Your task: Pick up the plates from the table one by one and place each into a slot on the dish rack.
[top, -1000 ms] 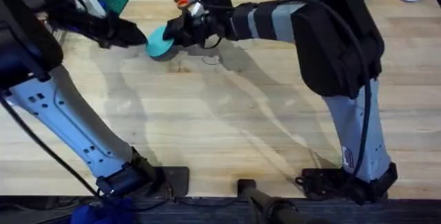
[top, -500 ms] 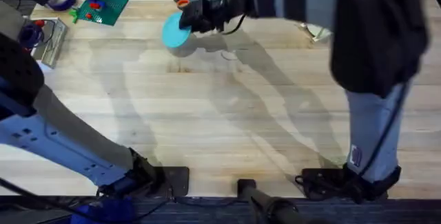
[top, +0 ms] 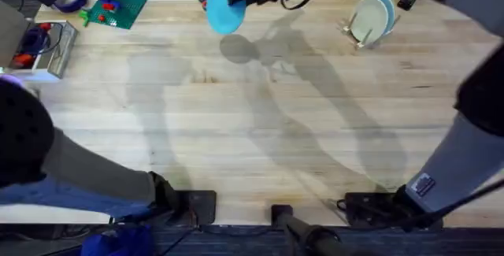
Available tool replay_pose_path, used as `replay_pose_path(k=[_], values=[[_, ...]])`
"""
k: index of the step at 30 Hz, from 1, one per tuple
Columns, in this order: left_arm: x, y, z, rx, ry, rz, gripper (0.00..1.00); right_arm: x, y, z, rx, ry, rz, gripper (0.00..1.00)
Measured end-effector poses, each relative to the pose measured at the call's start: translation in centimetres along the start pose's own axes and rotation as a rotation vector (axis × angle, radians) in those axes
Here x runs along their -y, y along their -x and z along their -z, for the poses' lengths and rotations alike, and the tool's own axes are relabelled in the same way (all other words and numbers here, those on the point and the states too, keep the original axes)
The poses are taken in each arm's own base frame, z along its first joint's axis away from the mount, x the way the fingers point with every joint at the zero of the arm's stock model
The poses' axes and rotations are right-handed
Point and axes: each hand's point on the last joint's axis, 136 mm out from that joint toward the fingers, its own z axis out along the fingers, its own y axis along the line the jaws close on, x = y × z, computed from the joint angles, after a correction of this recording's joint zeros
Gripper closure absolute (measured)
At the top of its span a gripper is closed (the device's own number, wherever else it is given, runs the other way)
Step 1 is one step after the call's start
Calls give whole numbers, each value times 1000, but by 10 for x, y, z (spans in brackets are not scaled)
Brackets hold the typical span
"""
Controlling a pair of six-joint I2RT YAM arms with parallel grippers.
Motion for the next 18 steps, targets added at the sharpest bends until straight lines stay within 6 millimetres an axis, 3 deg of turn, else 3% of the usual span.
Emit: replay_pose_path(k=[11, 18], values=[[69, -29, 41, 5, 41, -131, 960, -1, -6, 78, -9, -248, 231, 973], [96, -49, 61, 14, 49, -174, 960, -2, -13, 124, -28, -360, 353, 973]])
